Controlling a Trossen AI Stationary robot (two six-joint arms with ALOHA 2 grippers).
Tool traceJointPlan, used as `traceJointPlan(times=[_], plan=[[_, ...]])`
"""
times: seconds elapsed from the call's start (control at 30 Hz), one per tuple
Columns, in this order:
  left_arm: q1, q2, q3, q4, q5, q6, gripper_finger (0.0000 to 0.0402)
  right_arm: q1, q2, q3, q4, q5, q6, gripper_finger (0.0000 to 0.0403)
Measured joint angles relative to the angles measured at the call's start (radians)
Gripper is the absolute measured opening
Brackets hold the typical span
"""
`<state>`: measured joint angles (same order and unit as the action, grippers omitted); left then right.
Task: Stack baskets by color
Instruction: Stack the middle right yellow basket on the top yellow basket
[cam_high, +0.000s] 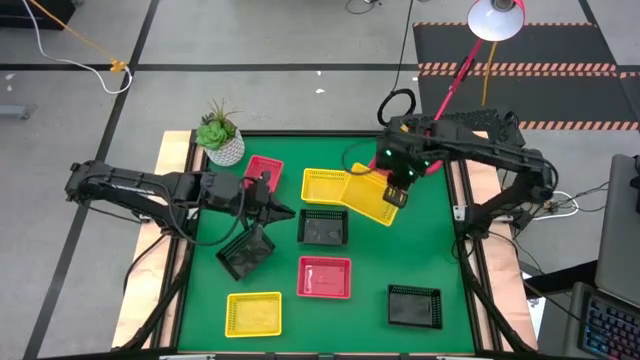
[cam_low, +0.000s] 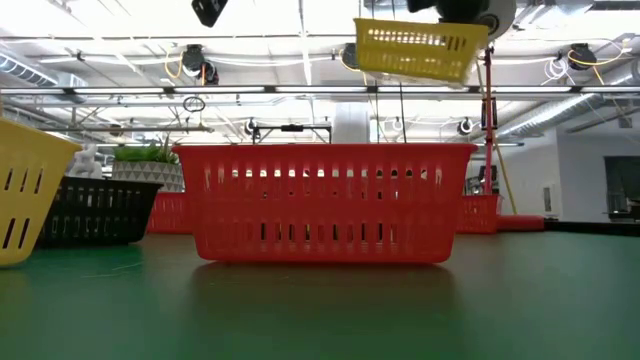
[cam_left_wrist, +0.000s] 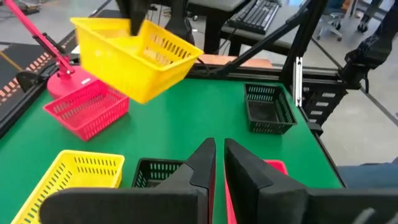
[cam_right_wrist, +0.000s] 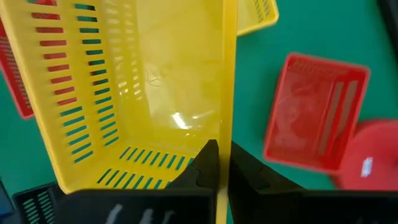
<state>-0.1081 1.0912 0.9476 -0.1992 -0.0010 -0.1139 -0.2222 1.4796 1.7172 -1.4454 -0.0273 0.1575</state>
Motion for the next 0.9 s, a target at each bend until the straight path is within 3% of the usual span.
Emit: traceJointPlan(times=[0.5,0.9], plan=[[0.000,-0.008,0.000,-0.002,0.001,-0.013,0.0035,-0.142,0.209,0.222,-0.031,0.001,-0.374,0.0006],[0.000,-0.008,0.000,-0.002,0.002,-0.016,0.0035,-0.184,0.322,0.222,0.201,0.025,-0.567,0.0006]])
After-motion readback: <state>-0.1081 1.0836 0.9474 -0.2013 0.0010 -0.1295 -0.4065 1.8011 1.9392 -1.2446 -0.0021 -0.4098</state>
